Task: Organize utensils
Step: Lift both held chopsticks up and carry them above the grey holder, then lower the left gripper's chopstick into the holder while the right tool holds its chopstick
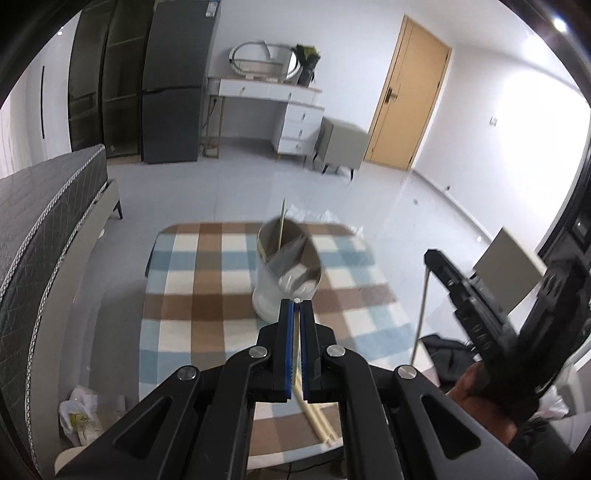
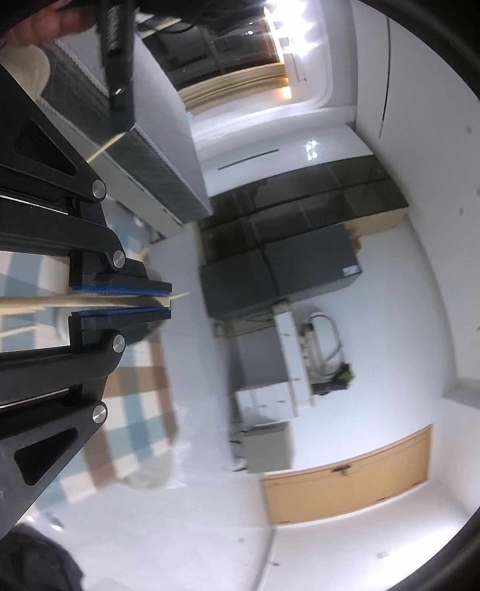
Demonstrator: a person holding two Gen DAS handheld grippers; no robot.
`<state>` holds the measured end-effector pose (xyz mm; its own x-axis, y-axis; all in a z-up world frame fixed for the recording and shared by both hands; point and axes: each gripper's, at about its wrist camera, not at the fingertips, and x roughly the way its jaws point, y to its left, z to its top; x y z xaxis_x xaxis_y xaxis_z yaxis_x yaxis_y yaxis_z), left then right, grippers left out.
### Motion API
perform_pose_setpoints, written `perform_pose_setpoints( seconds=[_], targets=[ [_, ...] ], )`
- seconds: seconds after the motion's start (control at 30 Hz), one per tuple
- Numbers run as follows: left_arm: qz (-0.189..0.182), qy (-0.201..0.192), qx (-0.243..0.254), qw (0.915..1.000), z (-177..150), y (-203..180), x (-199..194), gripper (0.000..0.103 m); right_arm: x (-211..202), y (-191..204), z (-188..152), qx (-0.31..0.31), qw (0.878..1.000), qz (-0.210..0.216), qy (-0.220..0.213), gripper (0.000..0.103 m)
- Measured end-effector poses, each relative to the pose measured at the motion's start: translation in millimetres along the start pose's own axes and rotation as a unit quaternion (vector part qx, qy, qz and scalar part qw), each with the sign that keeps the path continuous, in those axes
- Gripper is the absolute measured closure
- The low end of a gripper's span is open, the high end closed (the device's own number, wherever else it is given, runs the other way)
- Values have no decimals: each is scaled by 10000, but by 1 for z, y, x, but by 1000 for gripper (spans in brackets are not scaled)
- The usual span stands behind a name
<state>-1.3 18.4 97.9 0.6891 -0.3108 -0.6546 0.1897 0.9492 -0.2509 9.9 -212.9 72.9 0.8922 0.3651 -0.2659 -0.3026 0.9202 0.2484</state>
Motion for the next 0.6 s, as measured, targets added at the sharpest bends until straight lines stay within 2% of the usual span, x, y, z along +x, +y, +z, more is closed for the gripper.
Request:
perform_pose_setpoints(
  seconds=[0.3, 0.47, 0.6],
  targets=[
    [-191, -425, 26, 9989, 56, -12, -15, 103, 16, 0, 55, 9, 9978, 263, -617, 98],
    [-153, -623, -70, 9979, 87, -5, -8, 103, 38, -1, 79, 134, 9948, 449, -908, 98],
    [-107, -668, -40, 9977, 106, 2, 9, 103, 68, -10, 91, 448, 9932, 494, -956, 98]
  ],
)
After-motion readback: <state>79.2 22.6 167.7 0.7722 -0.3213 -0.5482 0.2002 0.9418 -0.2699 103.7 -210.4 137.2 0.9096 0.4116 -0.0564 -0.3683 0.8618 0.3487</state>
